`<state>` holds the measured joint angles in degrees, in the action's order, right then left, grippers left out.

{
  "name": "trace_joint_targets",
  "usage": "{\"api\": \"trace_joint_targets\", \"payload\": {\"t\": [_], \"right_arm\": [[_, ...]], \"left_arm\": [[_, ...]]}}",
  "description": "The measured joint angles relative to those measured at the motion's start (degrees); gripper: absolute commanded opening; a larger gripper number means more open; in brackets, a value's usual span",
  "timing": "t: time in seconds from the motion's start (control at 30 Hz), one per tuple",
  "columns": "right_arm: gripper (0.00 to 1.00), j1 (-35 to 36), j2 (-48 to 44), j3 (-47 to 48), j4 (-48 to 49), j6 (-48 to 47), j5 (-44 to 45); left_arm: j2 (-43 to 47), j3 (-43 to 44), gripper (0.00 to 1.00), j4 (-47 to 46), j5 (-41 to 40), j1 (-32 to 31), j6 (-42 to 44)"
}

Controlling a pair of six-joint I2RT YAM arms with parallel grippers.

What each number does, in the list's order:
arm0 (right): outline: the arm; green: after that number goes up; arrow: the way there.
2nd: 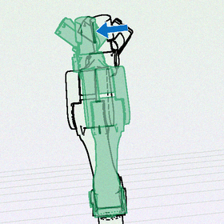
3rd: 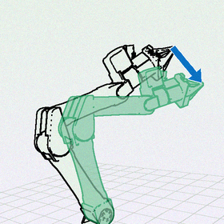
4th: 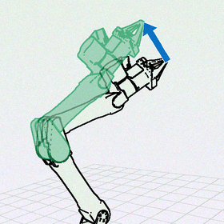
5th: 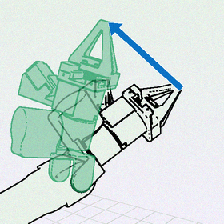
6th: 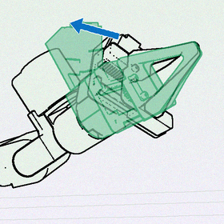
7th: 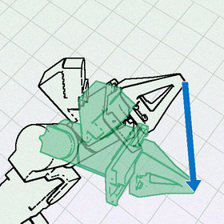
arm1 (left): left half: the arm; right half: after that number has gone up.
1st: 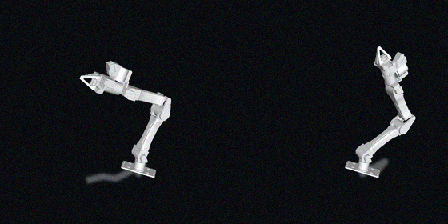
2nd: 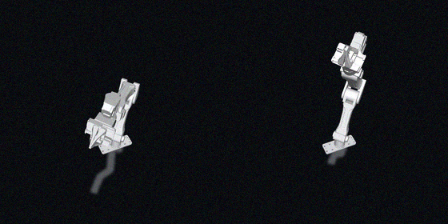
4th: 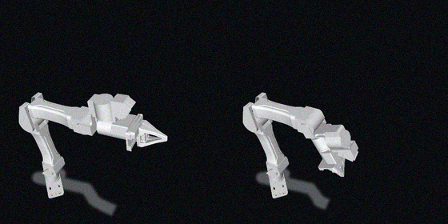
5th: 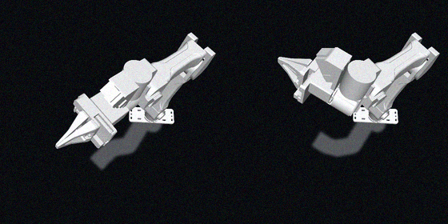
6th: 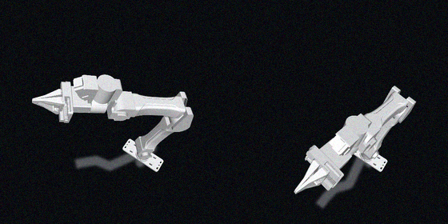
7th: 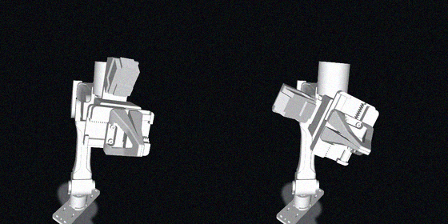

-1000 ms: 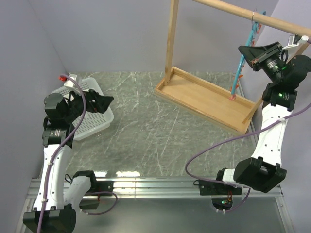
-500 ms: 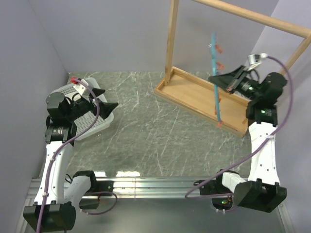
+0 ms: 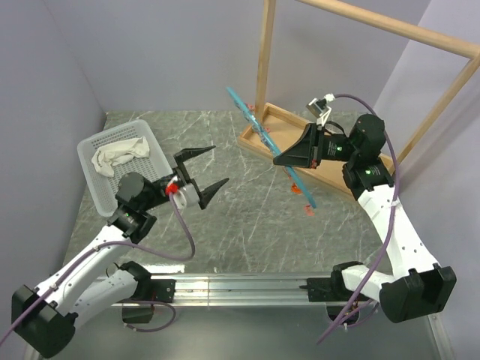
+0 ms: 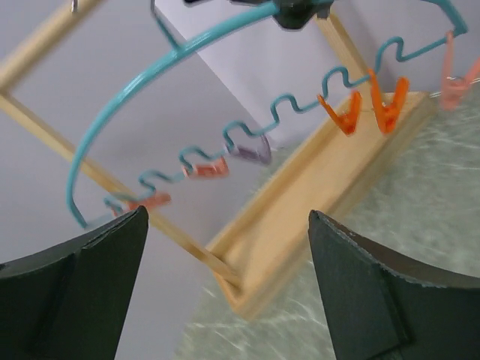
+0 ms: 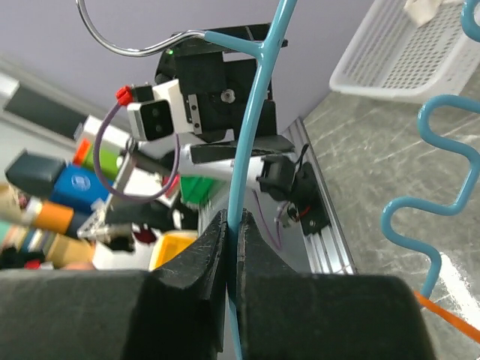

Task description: Clip the underwear to the hanger

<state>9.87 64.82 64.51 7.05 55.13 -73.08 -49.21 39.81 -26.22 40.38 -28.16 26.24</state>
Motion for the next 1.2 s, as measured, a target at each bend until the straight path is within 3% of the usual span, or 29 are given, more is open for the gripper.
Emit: {"api": "trace_joint_targets", "payload": {"t": [0.2, 0.33, 0.67, 0.9, 1.17, 1.2], "right_arm": [[0.00, 3.91, 0.39, 0.46, -5.35, -5.53, -2.93], [0.00, 5.62, 0.96, 0.52, -8.09, -8.15, -4.00], [0.00, 8.61, 1.81, 0.52, -10.69, -10.67, -5.20], [0.00, 10.93, 1.75, -0.13, -12.59, -13.00, -6.54], [0.00, 11.50, 1.73, -4.79, -15.69, -16.13, -7.23], [0.00, 11.58, 1.73, -5.22, -15.65, -16.11, -7.45]], "left_arm": [[-0.81, -3.13, 0.88, -10.19, -10.38, -10.58, 13.70], [-1.27, -3.45, 0.83, -14.08, -15.02, -13.60, 18.99], [-3.56, -4.24, 0.70, -16.24, -22.43, -15.06, 26.88], [-6.19, -4.20, 0.55, -16.04, -25.31, -15.13, 29.90], [-4.83, -5.25, 0.47, -10.34, -25.83, -15.19, 32.26], [-3.48, -6.29, 0.42, -9.35, -25.27, -15.26, 32.96]]}}
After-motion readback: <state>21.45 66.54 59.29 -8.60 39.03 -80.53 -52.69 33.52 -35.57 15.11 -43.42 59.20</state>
